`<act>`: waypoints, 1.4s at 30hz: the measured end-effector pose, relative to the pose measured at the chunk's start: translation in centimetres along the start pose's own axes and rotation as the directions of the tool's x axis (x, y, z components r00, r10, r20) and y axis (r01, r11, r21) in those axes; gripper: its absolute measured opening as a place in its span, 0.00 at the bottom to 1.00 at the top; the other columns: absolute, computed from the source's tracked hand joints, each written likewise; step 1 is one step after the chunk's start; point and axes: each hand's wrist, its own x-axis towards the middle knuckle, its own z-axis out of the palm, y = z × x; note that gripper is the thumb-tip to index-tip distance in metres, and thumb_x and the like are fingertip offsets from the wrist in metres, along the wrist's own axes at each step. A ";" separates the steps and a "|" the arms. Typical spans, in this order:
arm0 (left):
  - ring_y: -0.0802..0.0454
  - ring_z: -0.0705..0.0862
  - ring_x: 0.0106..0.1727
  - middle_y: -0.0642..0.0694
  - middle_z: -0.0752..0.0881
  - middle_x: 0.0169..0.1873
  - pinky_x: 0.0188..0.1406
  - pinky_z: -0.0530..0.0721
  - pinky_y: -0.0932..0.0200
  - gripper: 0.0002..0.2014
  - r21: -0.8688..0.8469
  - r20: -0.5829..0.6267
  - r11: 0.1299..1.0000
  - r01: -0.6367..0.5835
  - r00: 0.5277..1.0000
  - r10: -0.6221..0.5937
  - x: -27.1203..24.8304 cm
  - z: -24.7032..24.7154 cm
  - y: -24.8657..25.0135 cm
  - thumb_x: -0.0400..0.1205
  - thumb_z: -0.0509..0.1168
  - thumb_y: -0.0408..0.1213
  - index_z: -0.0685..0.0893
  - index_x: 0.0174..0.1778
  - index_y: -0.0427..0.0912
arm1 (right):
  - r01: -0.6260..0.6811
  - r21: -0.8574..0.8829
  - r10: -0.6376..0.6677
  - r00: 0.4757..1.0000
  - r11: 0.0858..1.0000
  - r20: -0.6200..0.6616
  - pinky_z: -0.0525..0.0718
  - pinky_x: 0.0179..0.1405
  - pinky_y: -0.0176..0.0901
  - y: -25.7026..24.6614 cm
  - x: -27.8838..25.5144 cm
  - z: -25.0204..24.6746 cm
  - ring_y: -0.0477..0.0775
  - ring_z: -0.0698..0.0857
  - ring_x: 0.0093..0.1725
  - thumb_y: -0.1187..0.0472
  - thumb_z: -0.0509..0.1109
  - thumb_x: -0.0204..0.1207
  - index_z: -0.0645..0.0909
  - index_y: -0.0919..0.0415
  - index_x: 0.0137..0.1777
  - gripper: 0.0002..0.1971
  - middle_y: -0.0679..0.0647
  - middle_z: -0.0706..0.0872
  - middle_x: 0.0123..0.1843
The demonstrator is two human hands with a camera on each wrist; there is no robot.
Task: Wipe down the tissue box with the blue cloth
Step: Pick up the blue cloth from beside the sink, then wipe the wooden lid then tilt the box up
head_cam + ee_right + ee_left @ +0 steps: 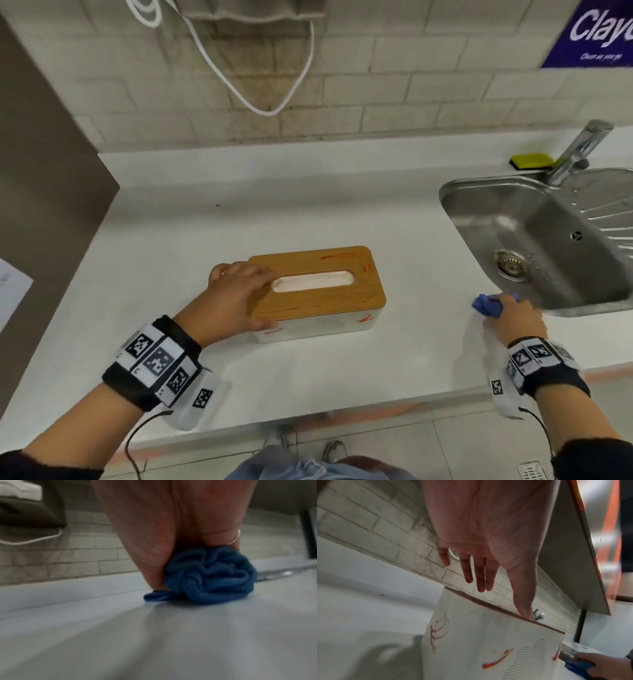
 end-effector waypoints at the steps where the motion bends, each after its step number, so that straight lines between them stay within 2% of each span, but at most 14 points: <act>1: 0.56 0.65 0.71 0.58 0.73 0.69 0.68 0.50 0.57 0.41 0.000 0.004 1.000 -0.020 1.000 0.020 0.1 0.2 -0.1 0.59 0.60 0.71 0.68 0.69 0.60 | 0.006 0.075 -0.006 1.000 0.997 0.004 0.79 0.55 0.61 -0.3 -0.4 -0.6 0.71 0.80 0.54 0.57 0.67 0.74 0.78 0.61 0.57 0.13 0.70 0.83 0.54; 4: 0.57 0.64 0.71 0.58 0.73 0.69 0.67 0.46 0.59 0.39 0.038 0.023 0.996 -0.076 0.997 0.075 0.7 0.9 -0.3 0.63 0.66 0.67 0.68 0.70 0.59 | 0.028 0.354 -0.012 0.999 0.935 -0.046 0.73 0.45 0.52 -1.7 -3.0 -2.5 0.64 0.79 0.41 0.62 0.60 0.78 0.73 0.62 0.45 0.04 0.63 0.82 0.35; 8: 0.59 0.61 0.71 0.57 0.72 0.68 0.65 0.43 0.61 0.38 0.068 0.015 0.990 -0.124 0.992 0.123 1.3 1.3 -1.0 0.63 0.69 0.65 0.69 0.69 0.59 | 0.174 0.735 -0.045 0.980 0.655 -0.193 0.72 0.44 0.50 -5.0 -9.3 -2.8 0.61 0.77 0.44 0.68 0.59 0.76 0.73 0.59 0.52 0.07 0.62 0.79 0.44; 12: 0.64 0.57 0.71 0.61 0.69 0.68 0.73 0.39 0.54 0.43 0.051 -0.042 0.984 -0.170 0.984 0.172 1.0 1.3 -2.1 0.58 0.69 0.70 0.68 0.70 0.61 | 0.371 0.782 -0.227 0.928 0.501 -0.295 0.79 0.43 0.37 -9.8 -13.7 -2.0 0.39 0.82 0.43 0.61 0.62 0.74 0.74 0.54 0.57 0.12 0.47 0.82 0.46; 15: 0.66 0.53 0.73 0.65 0.68 0.66 0.75 0.35 0.51 0.43 0.031 -0.111 0.989 -0.147 0.982 0.150 0.6 1.1 -3.0 0.54 0.68 0.74 0.72 0.66 0.63 | 0.483 0.705 -0.376 0.870 0.519 -0.319 0.80 0.42 0.26 -13.1 -14.5 -0.2 0.35 0.82 0.43 0.65 0.63 0.72 0.74 0.46 0.61 0.19 0.44 0.84 0.52; 18: 0.66 0.50 0.75 0.67 0.70 0.66 0.74 0.33 0.49 0.37 0.001 -0.128 0.989 -0.148 0.981 0.147 0.2 1.4 -3.4 0.53 0.66 0.75 0.79 0.57 0.64 | 0.562 0.602 -0.504 0.815 0.568 -0.285 0.75 0.64 0.39 -14.8 -15.1 2.1 0.43 0.78 0.63 0.53 0.59 0.69 0.72 0.41 0.62 0.19 0.46 0.78 0.64; 20: 0.66 0.46 0.77 0.68 0.69 0.67 0.75 0.31 0.46 0.37 -0.022 -0.143 0.987 -0.157 0.978 0.152 0.4 1.6 -3.6 0.52 0.66 0.76 0.81 0.55 0.63 | 0.587 0.550 -0.522 0.802 0.594 -0.292 0.71 0.69 0.43 -15.4 -15.4 3.0 0.50 0.74 0.69 0.55 0.58 0.71 0.74 0.46 0.62 0.19 0.45 0.77 0.64; 22: 0.66 0.42 0.78 0.69 0.67 0.68 0.74 0.29 0.43 0.37 -0.019 -0.156 0.982 -0.187 0.971 0.182 0.7 1.7 -3.7 0.50 0.66 0.76 0.82 0.53 0.63 | 0.572 0.522 -0.516 0.814 0.632 -0.268 0.76 0.58 0.37 -16.4 -16.1 2.9 0.56 0.81 0.61 0.51 0.55 0.69 0.76 0.51 0.62 0.22 0.44 0.80 0.58; 24: 0.65 0.42 0.79 0.69 0.67 0.68 0.74 0.28 0.42 0.37 -0.026 -0.163 0.977 -0.212 0.965 0.205 1.0 1.7 -4.0 0.49 0.66 0.76 0.82 0.52 0.62 | 0.600 0.496 -0.566 0.789 0.627 -0.238 0.72 0.43 0.25 -17.7 -16.9 2.8 0.50 0.82 0.46 0.48 0.52 0.65 0.78 0.52 0.62 0.26 0.43 0.82 0.49; 27: 0.63 0.44 0.79 0.68 0.68 0.68 0.74 0.28 0.43 0.37 -0.047 -0.179 0.972 -0.232 0.959 0.220 1.1 1.8 -4.1 0.48 0.67 0.76 0.83 0.51 0.61 | 0.687 0.467 -0.697 0.692 0.557 -0.186 0.71 0.41 0.22 -20.8 -18.6 3.2 0.40 0.79 0.45 0.52 0.54 0.65 0.79 0.56 0.60 0.25 0.49 0.86 0.48; 30: 0.58 0.49 0.79 0.67 0.69 0.67 0.74 0.31 0.39 0.35 -0.054 -0.178 0.969 -0.242 0.957 0.230 1.2 1.9 -4.3 0.49 0.68 0.74 0.83 0.50 0.61 | 0.779 0.415 -0.816 0.563 0.470 -0.132 0.79 0.51 0.38 -23.5 -20.1 4.0 0.51 0.83 0.54 0.57 0.57 0.64 0.79 0.57 0.60 0.23 0.57 0.88 0.56; 35: 0.55 0.51 0.80 0.63 0.73 0.69 0.75 0.33 0.36 0.28 0.004 -0.181 0.972 -0.236 0.955 0.233 1.3 1.8 -4.3 0.55 0.71 0.67 0.79 0.50 0.63 | 0.955 0.088 -0.955 0.290 0.285 -0.056 0.81 0.60 0.59 -23.7 -19.2 5.5 0.66 0.82 0.61 0.71 0.74 0.60 0.81 0.57 0.60 0.26 0.63 0.84 0.63; 39: 0.52 0.51 0.80 0.62 0.73 0.69 0.73 0.29 0.37 0.37 0.130 -0.098 0.961 -0.243 0.962 0.257 1.3 0.9 -3.9 0.49 0.65 0.76 0.80 0.52 0.62 | 0.944 0.101 -0.943 0.322 0.314 -0.086 0.84 0.55 0.61 -21.5 -17.2 4.2 0.67 0.84 0.58 0.75 0.71 0.58 0.84 0.58 0.55 0.24 0.62 0.87 0.60; 42: 0.51 0.51 0.80 0.60 0.74 0.69 0.74 0.28 0.37 0.35 0.169 -0.079 0.956 -0.241 0.963 0.256 1.3 0.5 -3.6 0.52 0.65 0.76 0.80 0.52 0.62 | 0.901 0.097 -0.894 0.432 0.422 -0.120 0.83 0.56 0.61 -17.7 -14.9 2.1 0.67 0.85 0.58 0.78 0.75 0.57 0.86 0.58 0.52 0.24 0.62 0.87 0.59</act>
